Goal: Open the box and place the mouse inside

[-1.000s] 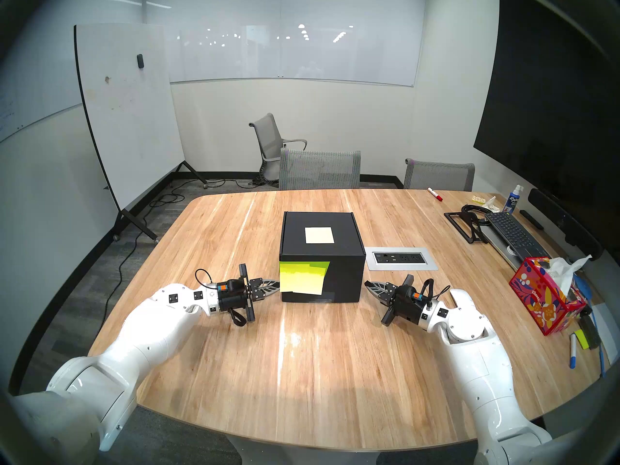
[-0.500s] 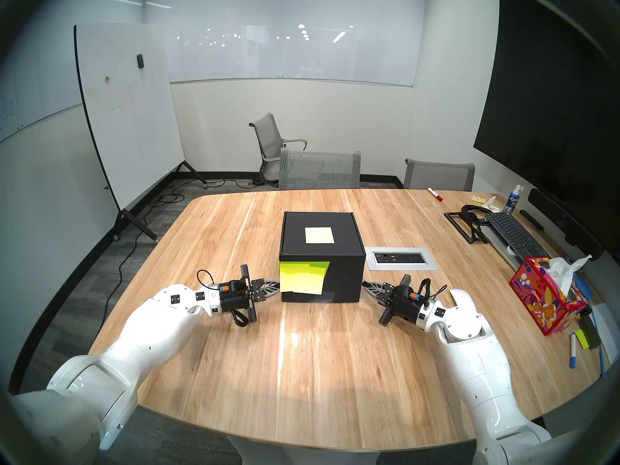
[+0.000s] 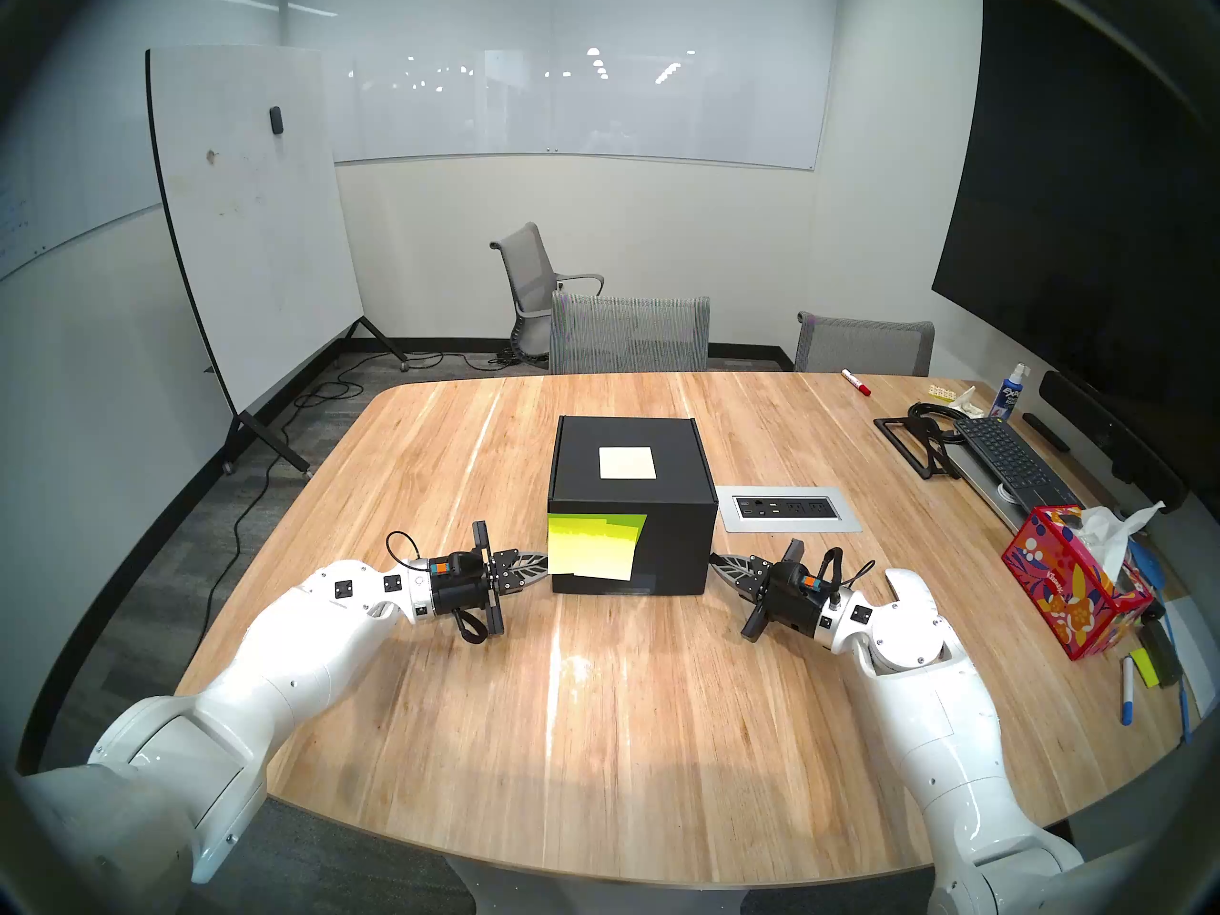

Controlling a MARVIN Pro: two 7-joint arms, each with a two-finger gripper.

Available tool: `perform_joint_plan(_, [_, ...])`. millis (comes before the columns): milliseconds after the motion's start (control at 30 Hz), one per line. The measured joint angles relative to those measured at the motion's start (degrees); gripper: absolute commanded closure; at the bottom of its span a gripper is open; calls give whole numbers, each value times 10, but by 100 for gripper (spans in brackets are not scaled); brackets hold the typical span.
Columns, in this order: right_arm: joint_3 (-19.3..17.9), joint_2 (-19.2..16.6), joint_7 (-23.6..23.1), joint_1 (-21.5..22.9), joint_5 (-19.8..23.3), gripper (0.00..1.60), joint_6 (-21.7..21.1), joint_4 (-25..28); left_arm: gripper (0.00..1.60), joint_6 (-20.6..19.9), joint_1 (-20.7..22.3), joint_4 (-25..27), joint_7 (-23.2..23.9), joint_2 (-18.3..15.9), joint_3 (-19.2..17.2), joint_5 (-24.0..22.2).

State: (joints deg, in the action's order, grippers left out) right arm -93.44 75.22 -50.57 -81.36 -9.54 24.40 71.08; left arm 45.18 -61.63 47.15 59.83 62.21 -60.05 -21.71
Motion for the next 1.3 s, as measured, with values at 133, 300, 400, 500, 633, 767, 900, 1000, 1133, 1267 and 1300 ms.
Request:
perform_joint_plan(133, [0, 0, 0, 0, 0, 160, 0, 1, 160, 0, 0, 2, 0, -3, 5, -3])
perform_joint_plan(300, [-1, 0, 0, -1, 1, 160, 0, 4, 160, 0, 1, 4, 0, -6, 11, -7])
perform_joint_plan(400, [-2, 0, -1, -1, 1, 160, 0, 7, 160, 0, 1, 6, 0, -8, 14, -10])
perform_joint_plan(500, [-5, 0, -2, -2, 2, 160, 0, 12, 160, 0, 1, 9, 0, -10, 18, -13])
perform_joint_plan(633, [-7, 0, -6, -3, 3, 160, 0, 16, 160, 1, 1, 12, -1, -13, 21, -17])
perform_joint_plan(767, [-9, 1, -11, -4, 3, 160, 0, 20, 160, 1, 2, 15, -1, -16, 26, -21])
perform_joint_plan(900, [-11, 2, -14, -4, 1, 160, 0, 20, 160, 1, 3, 15, -2, -18, 31, -24])
perform_joint_plan(1000, [-12, 3, -14, -4, 1, 160, -1, 19, 160, 1, 4, 12, -2, -18, 33, -25])
perform_joint_plan(1133, [-13, 4, -14, -3, -1, 160, -1, 17, 160, 5, 6, 5, -4, -18, 37, -27])
perform_joint_plan(1267, [-14, 5, -12, -3, -3, 160, -1, 16, 160, 7, 7, 1, -8, -18, 40, -29])
perform_joint_plan(1300, [-14, 5, -11, -3, -3, 160, -1, 16, 160, 7, 7, 1, -8, -18, 40, -29])
